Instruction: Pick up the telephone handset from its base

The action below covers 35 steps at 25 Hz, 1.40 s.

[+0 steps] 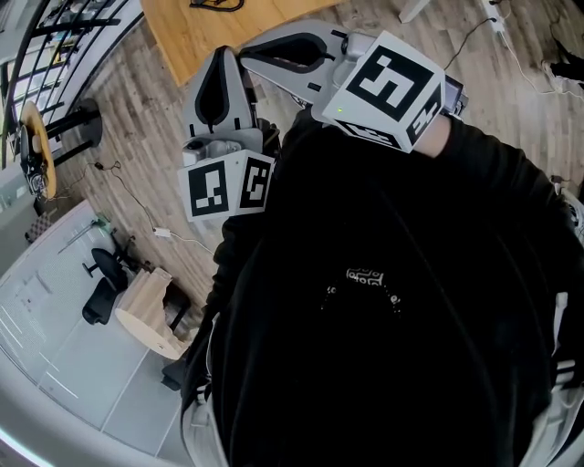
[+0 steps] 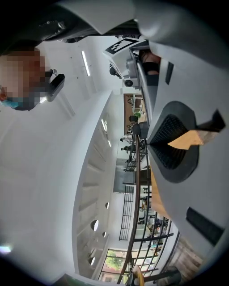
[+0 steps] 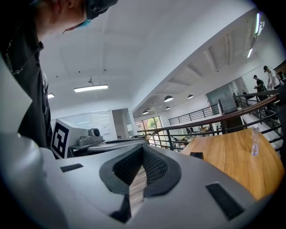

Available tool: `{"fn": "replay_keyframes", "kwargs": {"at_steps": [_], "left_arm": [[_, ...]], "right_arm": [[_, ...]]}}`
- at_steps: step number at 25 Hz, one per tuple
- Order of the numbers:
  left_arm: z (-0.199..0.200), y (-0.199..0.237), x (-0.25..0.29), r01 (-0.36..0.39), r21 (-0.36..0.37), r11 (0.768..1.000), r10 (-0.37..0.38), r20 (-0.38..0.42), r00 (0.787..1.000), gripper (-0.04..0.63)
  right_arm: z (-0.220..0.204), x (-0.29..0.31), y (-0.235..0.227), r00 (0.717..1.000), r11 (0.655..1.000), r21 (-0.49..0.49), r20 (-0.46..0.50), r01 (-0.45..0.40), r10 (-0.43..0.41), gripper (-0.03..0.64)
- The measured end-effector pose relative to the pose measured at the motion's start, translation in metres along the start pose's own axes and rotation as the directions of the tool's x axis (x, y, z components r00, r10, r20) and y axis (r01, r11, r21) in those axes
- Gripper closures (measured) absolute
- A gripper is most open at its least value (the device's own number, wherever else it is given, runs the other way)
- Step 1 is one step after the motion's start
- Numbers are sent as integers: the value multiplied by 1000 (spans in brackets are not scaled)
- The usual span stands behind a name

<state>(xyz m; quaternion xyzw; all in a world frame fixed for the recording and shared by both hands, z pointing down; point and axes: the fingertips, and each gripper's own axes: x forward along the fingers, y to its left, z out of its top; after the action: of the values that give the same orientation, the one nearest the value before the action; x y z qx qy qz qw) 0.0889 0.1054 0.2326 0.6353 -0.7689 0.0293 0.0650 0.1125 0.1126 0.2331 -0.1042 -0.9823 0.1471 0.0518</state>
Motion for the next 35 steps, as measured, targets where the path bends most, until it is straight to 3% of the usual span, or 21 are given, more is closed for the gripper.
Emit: {"fn": "replay_keyframes", "kwargs": {"at_steps": [15,26,35], "left_arm": [[-2,71,54,76,-50,996,-78,-32,996,591],[9,104,88,188,-66,980,-190,-21,982,591],[17,156,95,207,-77,975,-208,-5,978,591]], "right_arm": [[12,70,-52,995,994,41,-2,99,-99,601],[29,103,-82,977,976,47,-4,214,-214,601],[37,154,-91,974,972,60,-19,229,-228,601]]}}
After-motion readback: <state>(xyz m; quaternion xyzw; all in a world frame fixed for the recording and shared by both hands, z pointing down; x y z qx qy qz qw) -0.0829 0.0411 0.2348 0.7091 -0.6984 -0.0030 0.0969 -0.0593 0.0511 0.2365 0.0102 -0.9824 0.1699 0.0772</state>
